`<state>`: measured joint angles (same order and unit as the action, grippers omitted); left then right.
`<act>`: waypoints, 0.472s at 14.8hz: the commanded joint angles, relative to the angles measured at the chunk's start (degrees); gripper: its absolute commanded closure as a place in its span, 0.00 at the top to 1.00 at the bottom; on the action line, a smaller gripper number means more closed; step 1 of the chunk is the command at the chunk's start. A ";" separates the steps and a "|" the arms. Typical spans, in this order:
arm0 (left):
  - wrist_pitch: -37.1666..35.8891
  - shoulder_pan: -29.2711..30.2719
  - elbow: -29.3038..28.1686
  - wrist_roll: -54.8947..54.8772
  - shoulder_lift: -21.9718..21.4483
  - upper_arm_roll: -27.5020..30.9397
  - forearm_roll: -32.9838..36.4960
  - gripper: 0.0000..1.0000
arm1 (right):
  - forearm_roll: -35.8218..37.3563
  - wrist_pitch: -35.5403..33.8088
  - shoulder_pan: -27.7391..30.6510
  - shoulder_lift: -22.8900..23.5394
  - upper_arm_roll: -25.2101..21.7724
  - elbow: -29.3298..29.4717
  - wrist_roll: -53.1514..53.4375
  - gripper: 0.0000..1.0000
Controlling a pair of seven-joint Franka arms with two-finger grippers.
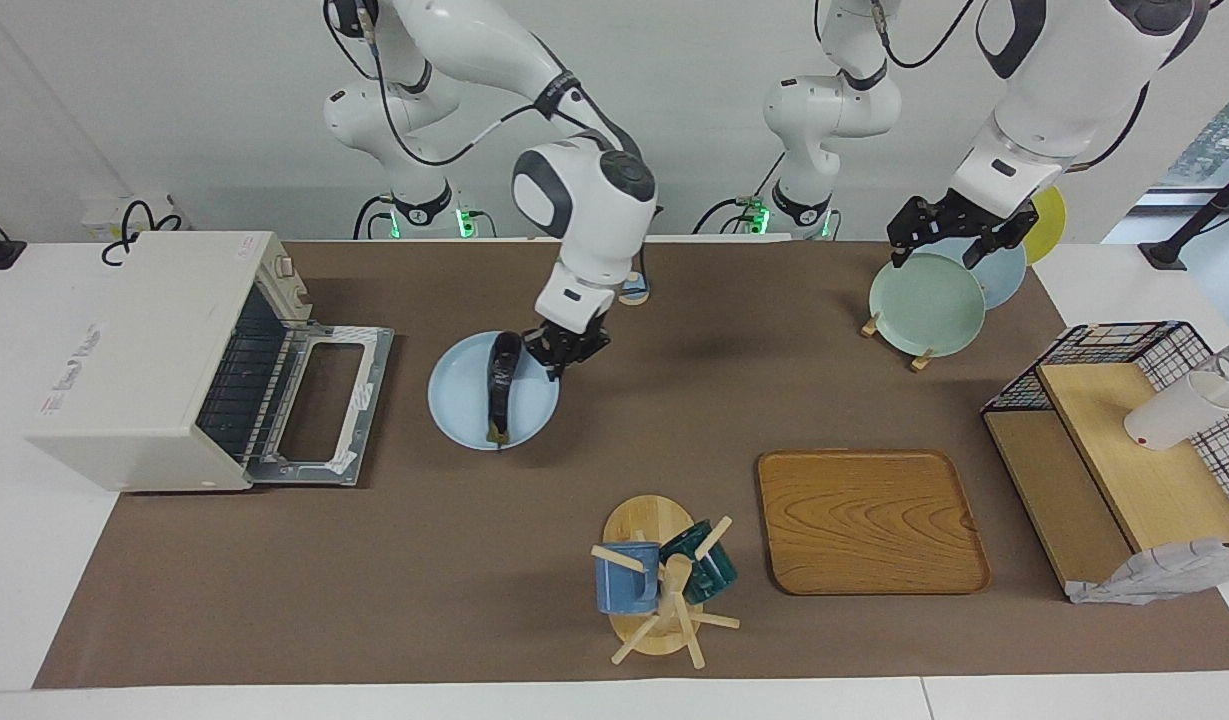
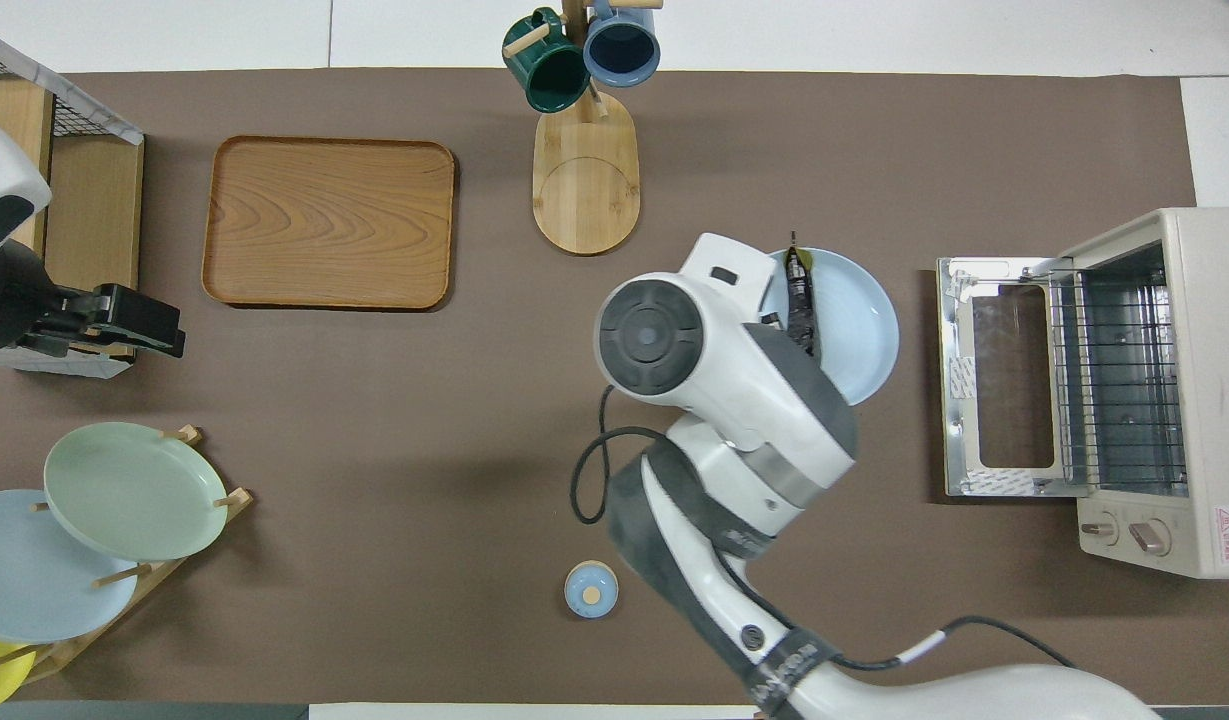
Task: Put eggplant into oven
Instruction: 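Carry the eggplant with the right gripper to the open toaster oven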
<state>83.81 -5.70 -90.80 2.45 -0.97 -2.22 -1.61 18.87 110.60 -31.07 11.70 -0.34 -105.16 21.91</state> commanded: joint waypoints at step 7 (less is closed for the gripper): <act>-1.10 -0.10 -0.34 0.27 -1.49 0.37 0.64 1.00 | 0.20 10.86 23.74 -16.09 0.78 -23.77 -18.80 0.00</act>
<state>83.67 -5.67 -90.79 2.48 -1.36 -2.20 -1.61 18.87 119.08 -12.74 -3.05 -0.40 -126.21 7.81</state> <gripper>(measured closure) 0.000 0.974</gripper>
